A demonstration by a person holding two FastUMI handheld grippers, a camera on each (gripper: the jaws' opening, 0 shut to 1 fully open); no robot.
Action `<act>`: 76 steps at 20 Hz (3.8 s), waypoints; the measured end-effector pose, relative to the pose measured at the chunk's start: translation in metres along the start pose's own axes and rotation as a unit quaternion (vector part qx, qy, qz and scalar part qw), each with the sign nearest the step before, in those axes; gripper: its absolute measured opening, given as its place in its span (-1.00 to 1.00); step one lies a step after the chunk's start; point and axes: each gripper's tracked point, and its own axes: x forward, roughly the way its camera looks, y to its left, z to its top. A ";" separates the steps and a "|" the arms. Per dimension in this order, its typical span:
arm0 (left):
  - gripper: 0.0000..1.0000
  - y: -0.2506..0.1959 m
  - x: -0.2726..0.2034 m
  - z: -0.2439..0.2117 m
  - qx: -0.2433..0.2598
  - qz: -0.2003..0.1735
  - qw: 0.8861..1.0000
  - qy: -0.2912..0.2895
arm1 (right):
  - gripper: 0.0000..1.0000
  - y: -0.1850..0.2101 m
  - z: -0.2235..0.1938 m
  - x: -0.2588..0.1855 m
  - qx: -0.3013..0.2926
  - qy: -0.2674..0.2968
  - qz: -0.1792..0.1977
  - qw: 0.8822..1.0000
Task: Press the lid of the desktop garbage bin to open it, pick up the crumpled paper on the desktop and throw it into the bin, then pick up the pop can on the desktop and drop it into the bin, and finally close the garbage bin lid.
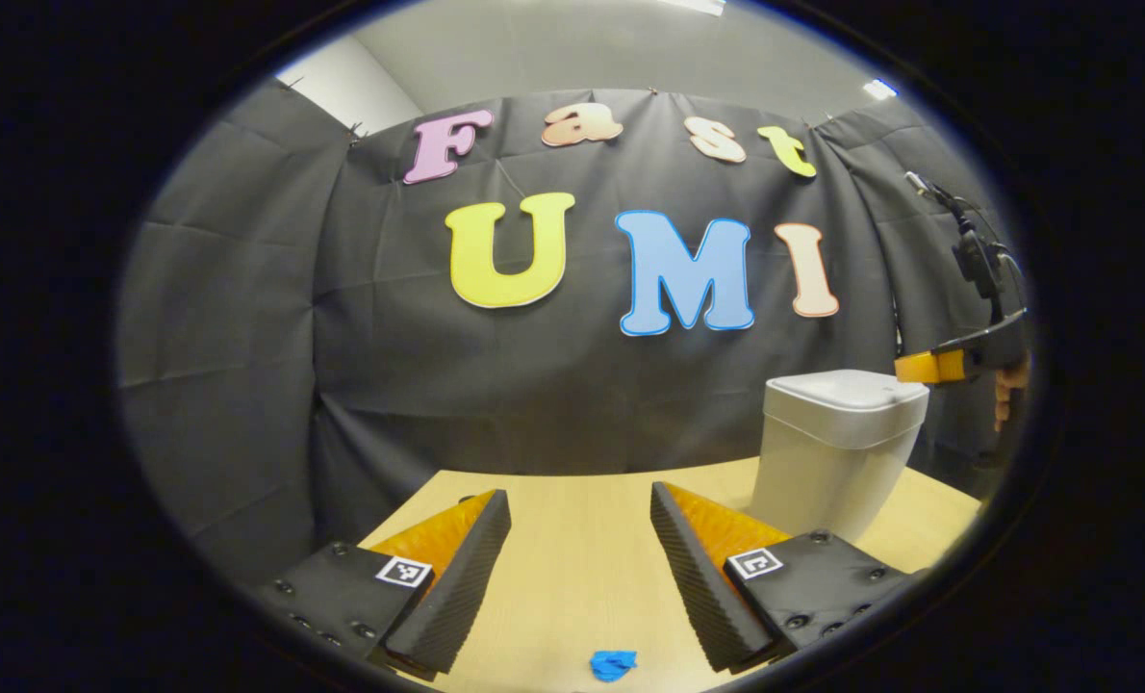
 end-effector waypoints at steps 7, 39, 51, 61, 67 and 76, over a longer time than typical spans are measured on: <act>1.00 0.000 0.004 -0.001 -0.005 0.003 1.000 0.000 | -0.96 -0.014 -0.013 0.024 0.023 0.045 0.013 0.999; 1.00 0.042 -0.022 0.009 -0.030 0.055 0.998 -0.014 | -0.96 -0.026 0.102 0.028 0.063 -0.110 0.009 0.992; 1.00 0.048 -0.016 0.004 -0.027 0.053 0.998 -0.008 | -0.96 -0.019 0.117 -0.006 0.014 -0.154 -0.006 0.988; 1.00 0.022 -0.004 -0.001 -0.021 0.012 1.000 -0.001 | -0.08 0.025 0.032 -0.041 -0.025 -0.067 0.051 0.996; 1.00 0.013 -0.001 -0.014 -0.013 -0.010 1.000 0.015 | 0.92 0.051 -0.012 -0.065 -0.022 -0.032 0.071 0.997; 1.00 0.001 0.002 -0.121 -0.030 -0.046 0.987 0.149 | 0.92 0.080 -0.027 -0.108 -0.028 -0.053 0.083 0.995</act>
